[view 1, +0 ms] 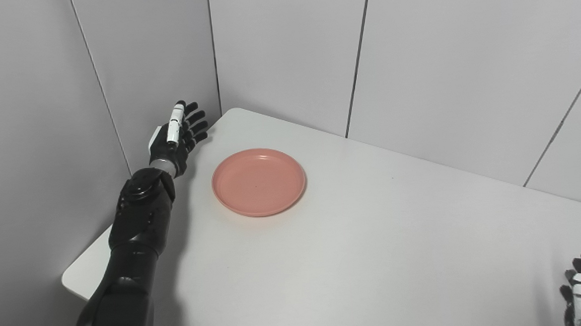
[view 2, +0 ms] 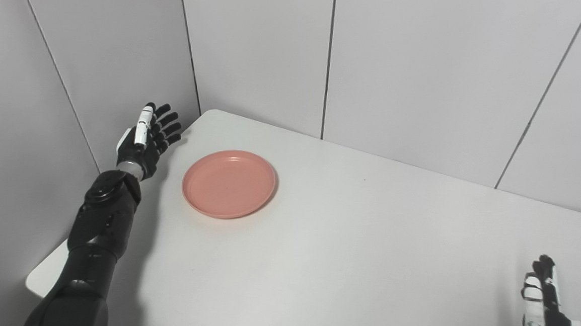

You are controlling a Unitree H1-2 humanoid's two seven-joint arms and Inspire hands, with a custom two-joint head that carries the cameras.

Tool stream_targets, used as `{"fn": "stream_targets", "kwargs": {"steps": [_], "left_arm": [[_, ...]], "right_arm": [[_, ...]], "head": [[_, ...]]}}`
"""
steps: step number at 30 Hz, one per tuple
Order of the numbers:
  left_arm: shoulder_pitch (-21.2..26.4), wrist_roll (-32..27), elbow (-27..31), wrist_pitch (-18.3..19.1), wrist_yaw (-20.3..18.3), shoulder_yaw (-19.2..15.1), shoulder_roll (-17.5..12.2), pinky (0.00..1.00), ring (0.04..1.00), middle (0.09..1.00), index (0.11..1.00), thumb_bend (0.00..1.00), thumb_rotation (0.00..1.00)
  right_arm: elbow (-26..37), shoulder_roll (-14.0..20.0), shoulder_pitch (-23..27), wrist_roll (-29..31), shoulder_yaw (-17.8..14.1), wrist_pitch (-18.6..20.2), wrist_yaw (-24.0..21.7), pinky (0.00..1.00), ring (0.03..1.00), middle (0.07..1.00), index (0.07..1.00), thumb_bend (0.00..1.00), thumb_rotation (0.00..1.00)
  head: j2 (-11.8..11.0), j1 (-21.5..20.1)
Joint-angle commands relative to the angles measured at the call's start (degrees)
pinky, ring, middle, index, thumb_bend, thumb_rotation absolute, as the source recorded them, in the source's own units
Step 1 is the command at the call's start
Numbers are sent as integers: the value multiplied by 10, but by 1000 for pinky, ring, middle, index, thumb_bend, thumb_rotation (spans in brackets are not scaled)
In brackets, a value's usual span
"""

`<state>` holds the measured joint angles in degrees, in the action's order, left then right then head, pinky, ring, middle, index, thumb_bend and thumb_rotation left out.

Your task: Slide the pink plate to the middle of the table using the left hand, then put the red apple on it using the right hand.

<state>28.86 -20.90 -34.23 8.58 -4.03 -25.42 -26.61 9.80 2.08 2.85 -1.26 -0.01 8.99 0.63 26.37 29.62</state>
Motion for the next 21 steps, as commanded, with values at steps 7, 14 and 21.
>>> {"fn": "stream_targets", "kwargs": {"steps": [7, 14, 21], "left_arm": [[9, 0, 2, -33, -17, 9, -7, 852, 854, 859, 841, 333, 1000], [2, 0, 10, -29, -14, 13, 1, 846, 842, 844, 824, 336, 1000], [-3, 0, 4, -37, -25, 19, 3, 857, 854, 857, 834, 343, 1000]], "right_arm": [[26, 1, 14, -3, -1, 6, -1, 1000, 1000, 1000, 1000, 0, 1000], [32, 0, 13, 2, -3, 12, -2, 1000, 1000, 1000, 1000, 0, 1000], [39, 0, 13, -3, -1, 26, 0, 1000, 1000, 1000, 1000, 0, 1000]], "head": [[1, 0], [3, 0], [5, 0]]}}
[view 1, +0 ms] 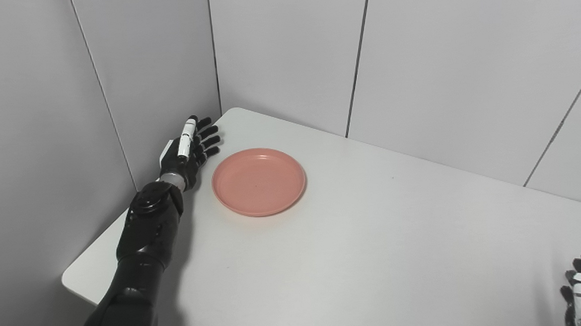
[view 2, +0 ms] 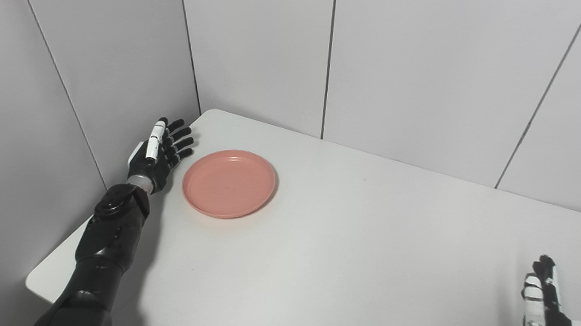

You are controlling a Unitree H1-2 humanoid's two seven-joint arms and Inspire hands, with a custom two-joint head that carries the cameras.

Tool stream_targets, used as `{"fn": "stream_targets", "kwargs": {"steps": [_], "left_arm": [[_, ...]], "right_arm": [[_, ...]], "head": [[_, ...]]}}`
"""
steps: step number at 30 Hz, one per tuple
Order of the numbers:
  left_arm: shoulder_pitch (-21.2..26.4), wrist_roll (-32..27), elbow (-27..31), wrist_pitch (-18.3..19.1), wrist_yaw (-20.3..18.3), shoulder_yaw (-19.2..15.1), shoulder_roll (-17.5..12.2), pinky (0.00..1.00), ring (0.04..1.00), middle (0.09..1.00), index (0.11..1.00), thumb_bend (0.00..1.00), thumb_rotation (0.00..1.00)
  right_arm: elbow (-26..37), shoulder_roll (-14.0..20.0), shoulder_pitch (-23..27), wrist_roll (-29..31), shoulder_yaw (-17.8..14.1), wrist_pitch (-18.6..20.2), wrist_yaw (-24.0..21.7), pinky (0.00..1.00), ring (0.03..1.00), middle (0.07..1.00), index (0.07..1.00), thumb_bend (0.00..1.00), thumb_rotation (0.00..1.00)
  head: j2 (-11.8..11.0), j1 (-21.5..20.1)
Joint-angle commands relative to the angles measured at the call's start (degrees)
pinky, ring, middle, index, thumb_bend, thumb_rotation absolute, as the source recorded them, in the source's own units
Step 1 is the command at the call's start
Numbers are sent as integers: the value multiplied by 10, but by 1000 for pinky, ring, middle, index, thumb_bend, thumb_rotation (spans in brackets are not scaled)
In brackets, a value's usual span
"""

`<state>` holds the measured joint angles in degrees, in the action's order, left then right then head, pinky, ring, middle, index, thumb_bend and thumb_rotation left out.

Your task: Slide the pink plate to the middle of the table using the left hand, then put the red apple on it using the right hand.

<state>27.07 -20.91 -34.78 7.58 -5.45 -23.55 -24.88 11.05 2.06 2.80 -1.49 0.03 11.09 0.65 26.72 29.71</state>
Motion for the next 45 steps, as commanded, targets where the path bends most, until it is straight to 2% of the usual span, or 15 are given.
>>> {"fn": "stream_targets", "kwargs": {"steps": [1, 7, 13, 24, 30, 38, 45], "left_arm": [[14, 0, 7, -31, -13, 1, -14, 860, 858, 861, 839, 347, 1000], [14, -4, -1, -33, -20, 1, -13, 872, 864, 869, 848, 355, 1000], [11, -6, 17, -15, -5, -2, -3, 865, 860, 865, 846, 357, 1000], [7, -13, -1, -27, -20, -4, 2, 866, 867, 872, 861, 323, 1000], [1, -23, 13, -7, -10, -7, 10, 871, 870, 875, 860, 309, 1000], [-13, -23, 26, -8, -18, 3, 15, 886, 880, 888, 873, 306, 1000], [-19, -24, 40, -2, -15, 5, 24, 884, 878, 884, 869, 296, 1000]], "right_arm": [[25, 1, 14, -1, -2, 3, -2, 1000, 1000, 1000, 1000, 0, 1000], [24, 2, 13, -4, 0, -4, -2, 1000, 1000, 1000, 1000, 0, 1000], [24, 1, 14, 2, -2, -4, -4, 1000, 1000, 1000, 1000, 0, 1000], [27, 0, 13, 6, -2, -7, -3, 1000, 1000, 1000, 1000, 0, 1000], [35, -2, 13, 9, -2, 7, -3, 1000, 1000, 1000, 1000, 0, 1000], [41, -5, 13, 13, -3, 17, -1, 1000, 1000, 1000, 1000, 0, 1000], [33, -4, 14, 11, -3, 5, -1, 1000, 1000, 1000, 1000, 0, 1000]], "head": [[1, -1], [2, -1], [3, -2], [5, -3], [7, -4], [9, -5], [10, -7]]}}
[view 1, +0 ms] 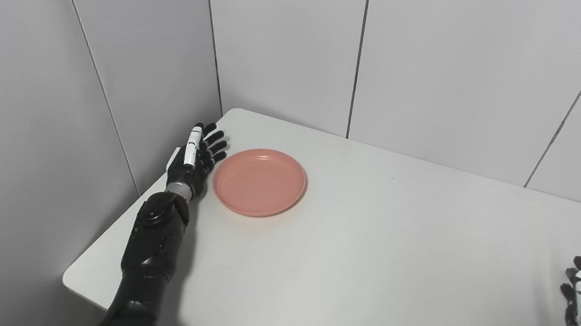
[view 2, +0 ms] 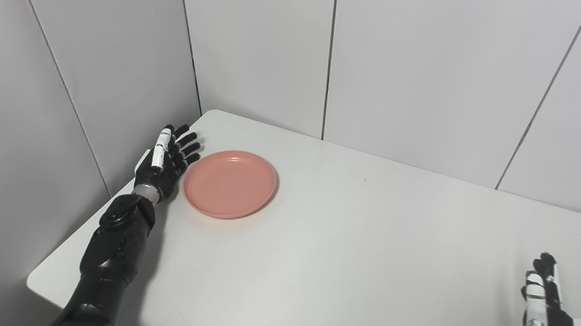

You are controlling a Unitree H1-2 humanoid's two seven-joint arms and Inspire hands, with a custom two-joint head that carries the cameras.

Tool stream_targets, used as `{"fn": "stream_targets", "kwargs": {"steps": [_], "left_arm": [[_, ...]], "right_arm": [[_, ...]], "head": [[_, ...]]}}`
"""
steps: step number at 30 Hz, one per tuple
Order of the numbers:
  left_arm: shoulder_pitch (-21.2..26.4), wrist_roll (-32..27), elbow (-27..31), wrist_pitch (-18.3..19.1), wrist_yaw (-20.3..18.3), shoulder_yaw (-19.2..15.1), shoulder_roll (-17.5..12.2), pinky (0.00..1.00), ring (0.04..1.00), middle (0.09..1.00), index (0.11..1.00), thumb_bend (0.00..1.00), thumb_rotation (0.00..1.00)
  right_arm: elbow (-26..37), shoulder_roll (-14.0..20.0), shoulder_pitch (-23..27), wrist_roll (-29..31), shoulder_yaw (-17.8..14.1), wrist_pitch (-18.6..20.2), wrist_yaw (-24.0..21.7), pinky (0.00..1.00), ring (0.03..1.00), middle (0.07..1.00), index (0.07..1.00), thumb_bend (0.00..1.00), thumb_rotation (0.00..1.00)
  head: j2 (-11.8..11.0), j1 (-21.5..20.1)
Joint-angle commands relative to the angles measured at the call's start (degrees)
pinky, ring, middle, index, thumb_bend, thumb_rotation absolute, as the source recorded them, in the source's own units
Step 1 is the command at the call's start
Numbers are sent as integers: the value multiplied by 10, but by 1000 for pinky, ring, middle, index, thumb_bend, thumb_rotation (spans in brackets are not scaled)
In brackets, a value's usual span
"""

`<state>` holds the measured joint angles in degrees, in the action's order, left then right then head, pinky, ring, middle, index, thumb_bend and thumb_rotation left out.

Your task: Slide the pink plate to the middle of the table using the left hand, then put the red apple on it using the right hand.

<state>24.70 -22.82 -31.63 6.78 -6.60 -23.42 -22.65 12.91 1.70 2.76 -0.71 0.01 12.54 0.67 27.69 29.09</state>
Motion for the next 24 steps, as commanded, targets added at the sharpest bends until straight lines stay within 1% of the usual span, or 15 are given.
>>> {"fn": "stream_targets", "kwargs": {"steps": [1, 4, 11, 20, 24], "left_arm": [[4, -5, 9, 5, -5, 4, 3, 885, 880, 887, 872, 297, 1000], [2, -8, 14, 10, -2, 3, 7, 881, 878, 885, 868, 298, 1000], [-2, -10, 34, 27, 6, 3, 20, 881, 876, 881, 865, 307, 1000], [-1, -12, 30, 34, 4, 4, 28, 891, 883, 890, 875, 318, 1000], [1, -13, 35, 40, 7, 5, 34, 904, 888, 894, 879, 318, 1000]], "right_arm": [[13, -1, 14, 3, -3, -12, -1, 1000, 1000, 1000, 1000, 0, 1000], [10, 2, 14, 3, -2, -19, -4, 1000, 1000, 1000, 1000, 0, 1000], [12, 0, 13, 5, -4, -13, -2, 1000, 1000, 1000, 1000, 0, 1000], [11, 0, 14, -2, -2, -12, 1, 1000, 1000, 1000, 1000, 0, 1000], [15, -3, 14, 3, -4, -5, 1, 1000, 1000, 1000, 1000, 0, 1000]], "head": [[0, 0], [1, 0], [2, -1], [3, -1], [4, -2]]}}
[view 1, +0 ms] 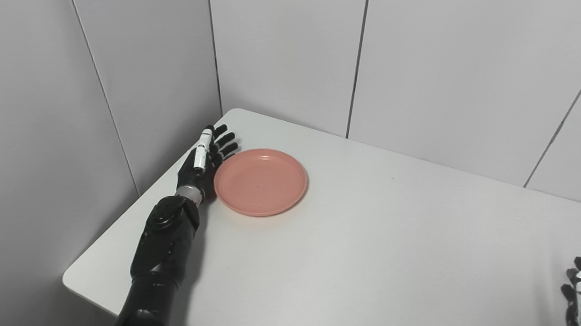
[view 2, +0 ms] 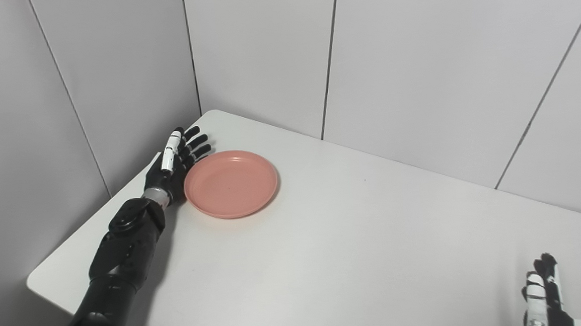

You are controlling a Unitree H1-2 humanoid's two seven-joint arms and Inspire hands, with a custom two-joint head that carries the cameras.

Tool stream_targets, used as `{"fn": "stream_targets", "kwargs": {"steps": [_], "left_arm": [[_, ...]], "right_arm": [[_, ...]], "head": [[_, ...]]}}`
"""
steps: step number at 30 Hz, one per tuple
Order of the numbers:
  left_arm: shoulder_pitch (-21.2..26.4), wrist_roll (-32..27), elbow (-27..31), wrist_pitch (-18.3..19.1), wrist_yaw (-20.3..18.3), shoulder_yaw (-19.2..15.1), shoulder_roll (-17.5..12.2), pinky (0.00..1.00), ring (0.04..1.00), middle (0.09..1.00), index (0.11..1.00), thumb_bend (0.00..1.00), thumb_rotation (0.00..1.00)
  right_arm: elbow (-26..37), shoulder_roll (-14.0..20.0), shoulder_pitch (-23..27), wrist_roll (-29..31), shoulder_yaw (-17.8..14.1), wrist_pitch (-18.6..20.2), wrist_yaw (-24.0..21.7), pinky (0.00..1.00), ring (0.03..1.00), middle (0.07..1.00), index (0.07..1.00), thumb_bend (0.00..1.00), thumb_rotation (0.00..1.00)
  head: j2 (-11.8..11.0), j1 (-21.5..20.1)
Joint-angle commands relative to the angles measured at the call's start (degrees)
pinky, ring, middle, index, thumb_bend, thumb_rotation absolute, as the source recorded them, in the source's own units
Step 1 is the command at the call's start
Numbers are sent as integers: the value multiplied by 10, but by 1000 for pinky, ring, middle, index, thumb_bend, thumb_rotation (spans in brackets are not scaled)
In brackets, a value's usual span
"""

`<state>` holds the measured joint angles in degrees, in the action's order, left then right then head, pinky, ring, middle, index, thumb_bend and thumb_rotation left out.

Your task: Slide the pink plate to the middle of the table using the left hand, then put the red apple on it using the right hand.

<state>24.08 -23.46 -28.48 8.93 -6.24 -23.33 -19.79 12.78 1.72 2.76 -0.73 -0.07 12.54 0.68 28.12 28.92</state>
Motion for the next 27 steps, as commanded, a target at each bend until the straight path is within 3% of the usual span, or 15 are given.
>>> {"fn": "stream_targets", "kwargs": {"steps": [1, 27], "left_arm": [[8, -6, 3, 19, 4, 5, 8, 906, 889, 895, 880, 319, 1000], [5, -1, -9, 18, -4, 35, 40, 887, 872, 882, 871, 298, 1000]], "right_arm": [[15, -2, 14, 3, -3, -8, 0, 1000, 1000, 1000, 1000, 0, 1000], [10, 0, 13, 2, -3, -13, -1, 1000, 1000, 1000, 1000, 0, 1000]], "head": [[0, -1], [8, -4]]}}
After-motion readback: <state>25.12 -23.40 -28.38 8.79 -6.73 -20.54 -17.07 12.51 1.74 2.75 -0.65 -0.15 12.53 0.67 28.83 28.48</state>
